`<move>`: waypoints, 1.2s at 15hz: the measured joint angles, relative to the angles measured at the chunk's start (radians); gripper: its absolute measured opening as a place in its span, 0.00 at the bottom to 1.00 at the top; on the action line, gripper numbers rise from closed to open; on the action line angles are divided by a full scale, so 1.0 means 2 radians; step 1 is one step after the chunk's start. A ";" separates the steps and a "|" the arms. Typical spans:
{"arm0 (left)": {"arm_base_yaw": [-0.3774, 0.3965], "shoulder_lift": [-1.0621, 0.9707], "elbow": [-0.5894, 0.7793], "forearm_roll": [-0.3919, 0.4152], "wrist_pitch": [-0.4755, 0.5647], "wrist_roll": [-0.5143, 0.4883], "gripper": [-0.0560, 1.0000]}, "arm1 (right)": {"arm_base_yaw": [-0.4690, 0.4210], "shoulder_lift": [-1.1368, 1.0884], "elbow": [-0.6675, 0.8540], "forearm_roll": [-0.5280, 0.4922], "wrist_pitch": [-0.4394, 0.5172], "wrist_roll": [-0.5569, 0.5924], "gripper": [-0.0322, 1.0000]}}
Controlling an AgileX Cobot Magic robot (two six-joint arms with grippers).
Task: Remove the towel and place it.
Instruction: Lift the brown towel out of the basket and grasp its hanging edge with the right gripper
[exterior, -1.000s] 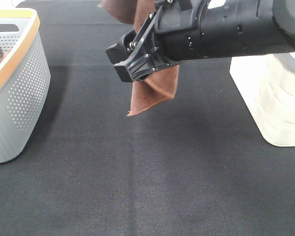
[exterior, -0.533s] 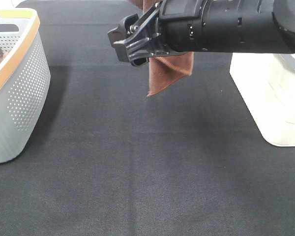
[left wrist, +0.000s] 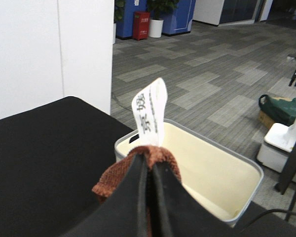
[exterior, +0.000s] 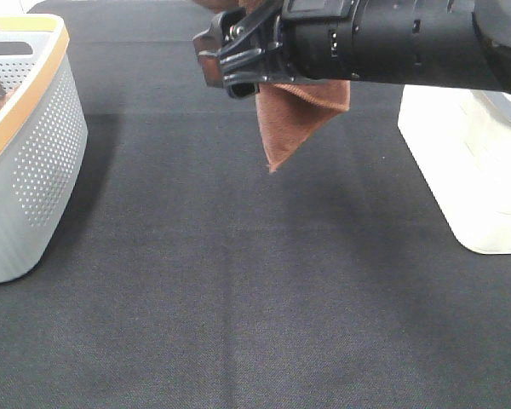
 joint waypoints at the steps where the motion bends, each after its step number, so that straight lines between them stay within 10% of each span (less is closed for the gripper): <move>1: 0.000 -0.006 0.000 0.027 0.002 -0.017 0.05 | 0.000 0.000 0.000 0.036 -0.013 -0.035 0.78; 7: 0.000 -0.013 0.000 0.078 0.021 -0.049 0.05 | 0.000 0.000 0.000 0.265 -0.117 -0.267 0.78; 18: 0.000 -0.013 0.000 0.096 0.022 -0.063 0.05 | 0.000 -0.030 0.000 0.309 -0.066 -0.318 0.78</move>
